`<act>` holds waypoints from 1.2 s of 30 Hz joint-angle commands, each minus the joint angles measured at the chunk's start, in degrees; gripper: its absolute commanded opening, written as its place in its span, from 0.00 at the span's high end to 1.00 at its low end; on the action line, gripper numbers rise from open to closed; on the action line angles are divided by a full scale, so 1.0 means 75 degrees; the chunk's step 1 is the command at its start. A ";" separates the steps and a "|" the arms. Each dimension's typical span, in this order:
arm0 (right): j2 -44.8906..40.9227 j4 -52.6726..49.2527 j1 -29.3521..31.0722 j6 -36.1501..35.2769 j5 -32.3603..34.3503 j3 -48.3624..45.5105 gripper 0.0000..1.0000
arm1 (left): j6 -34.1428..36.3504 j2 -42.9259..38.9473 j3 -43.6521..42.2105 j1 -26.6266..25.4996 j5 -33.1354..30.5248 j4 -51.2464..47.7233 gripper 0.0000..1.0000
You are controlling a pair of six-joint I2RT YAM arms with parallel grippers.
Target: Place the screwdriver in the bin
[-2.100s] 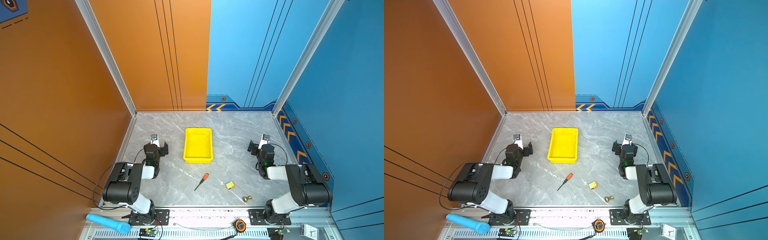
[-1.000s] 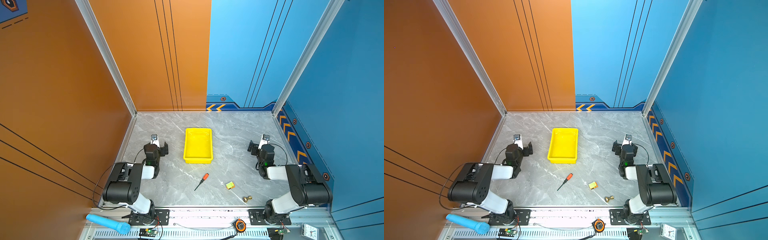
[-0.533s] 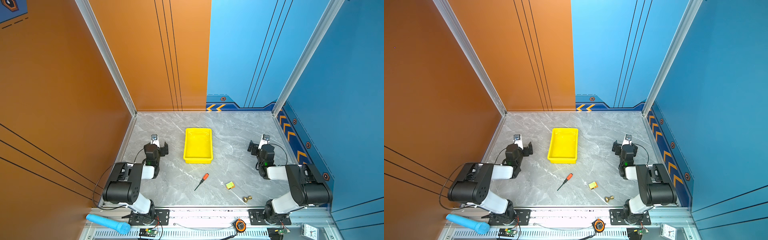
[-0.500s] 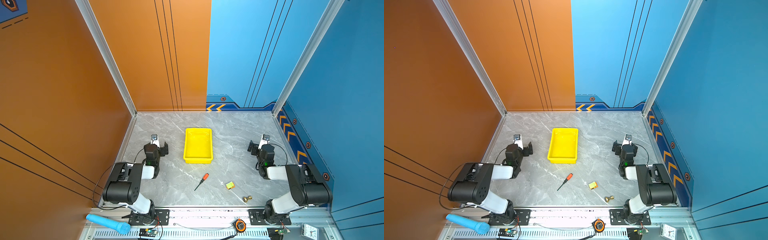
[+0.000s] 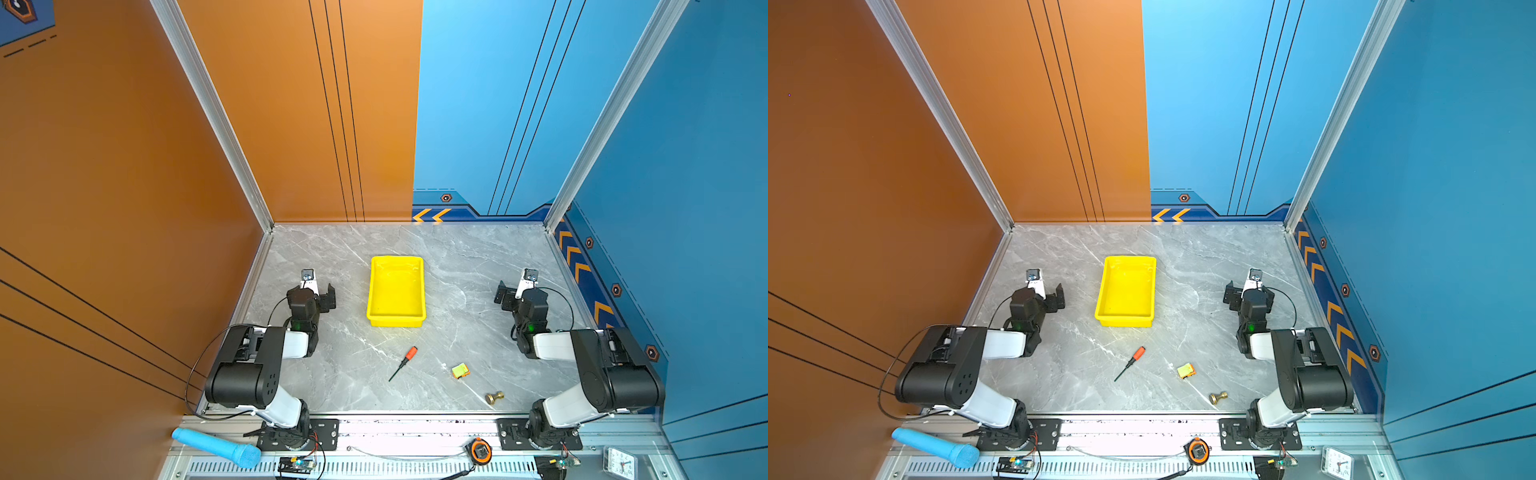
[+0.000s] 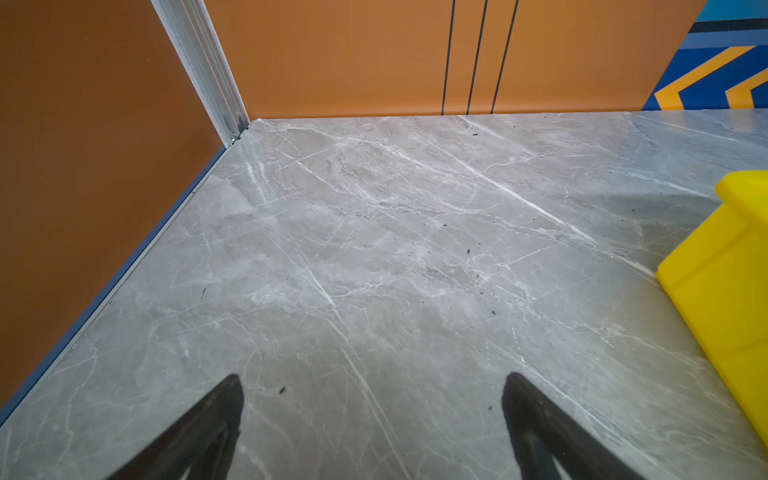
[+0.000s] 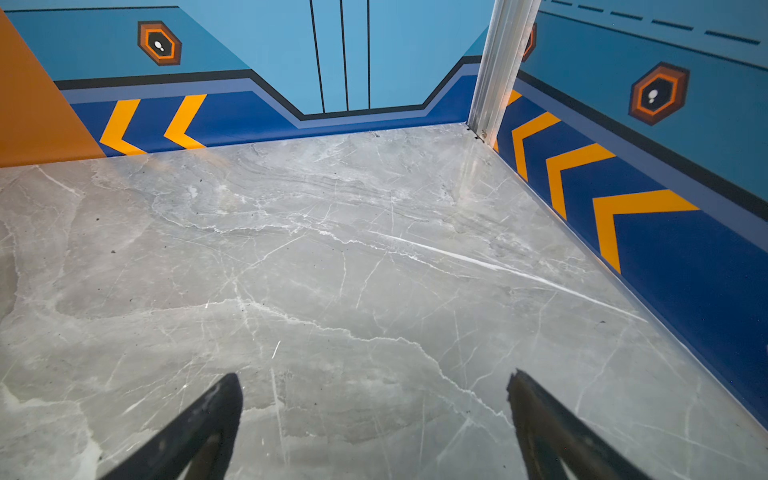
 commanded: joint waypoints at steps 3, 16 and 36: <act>-0.0671 -0.0936 0.0077 -0.0125 0.0285 0.0172 0.00 | -0.0105 -0.0214 -0.0140 0.0085 0.0011 0.0089 0.02; -0.4037 -0.5705 0.1489 0.0488 0.1714 0.1384 0.00 | -0.2561 -0.3685 0.2040 -0.0153 -0.0936 -0.7246 0.02; -0.4504 -1.1572 0.3112 0.3104 -0.0677 0.3364 0.00 | -0.4362 -0.3362 0.4384 -0.5525 -0.0614 -1.2172 0.02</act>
